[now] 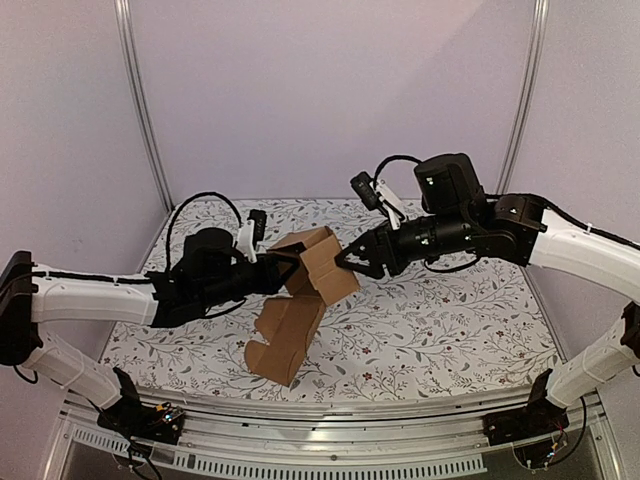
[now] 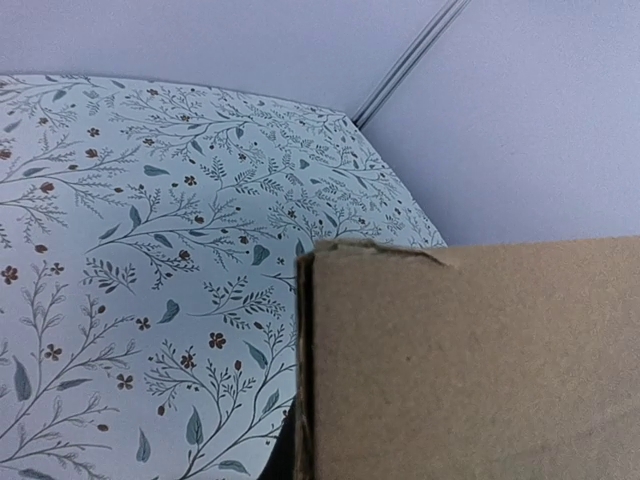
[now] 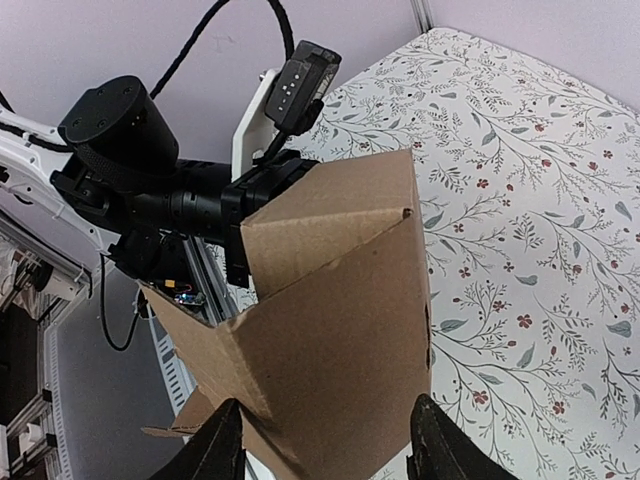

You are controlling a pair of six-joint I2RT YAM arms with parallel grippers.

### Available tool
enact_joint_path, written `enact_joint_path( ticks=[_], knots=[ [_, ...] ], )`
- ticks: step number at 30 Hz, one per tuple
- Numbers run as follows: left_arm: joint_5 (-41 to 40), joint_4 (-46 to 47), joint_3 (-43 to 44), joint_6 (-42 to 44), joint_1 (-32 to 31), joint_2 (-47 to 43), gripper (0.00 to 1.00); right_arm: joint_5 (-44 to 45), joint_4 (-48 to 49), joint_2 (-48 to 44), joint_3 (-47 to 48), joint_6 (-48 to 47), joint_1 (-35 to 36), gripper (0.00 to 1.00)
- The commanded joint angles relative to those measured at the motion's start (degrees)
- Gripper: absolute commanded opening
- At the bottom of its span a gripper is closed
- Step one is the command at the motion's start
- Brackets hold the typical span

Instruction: Fold the paper box

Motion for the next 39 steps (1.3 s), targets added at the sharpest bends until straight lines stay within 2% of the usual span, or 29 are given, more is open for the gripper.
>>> enact_joint_path(
  ticks=[1,12,20,39],
  knots=[
    [1.37,-1.12,1.91,-0.18,0.93,0.97,0.00,2.77,-1.18,1.71,2.21,-1.18,1.35,0.55],
    [0.05,-4.89,3.32,-1.15,0.95,0.82,0.00,10.22,-3.48,5.94,4.44,-1.96,3.96,0.54],
    [-1.21,-9.99,5.84,-2.11,0.87,2.01,0.00,20.48,-5.06,8.48,6.45,-1.22,6.01,0.54],
    [-5.21,-17.70,8.90,-4.45,-0.33,3.08,0.00,32.20,-5.79,14.64,8.96,5.55,7.65,0.54]
  ],
)
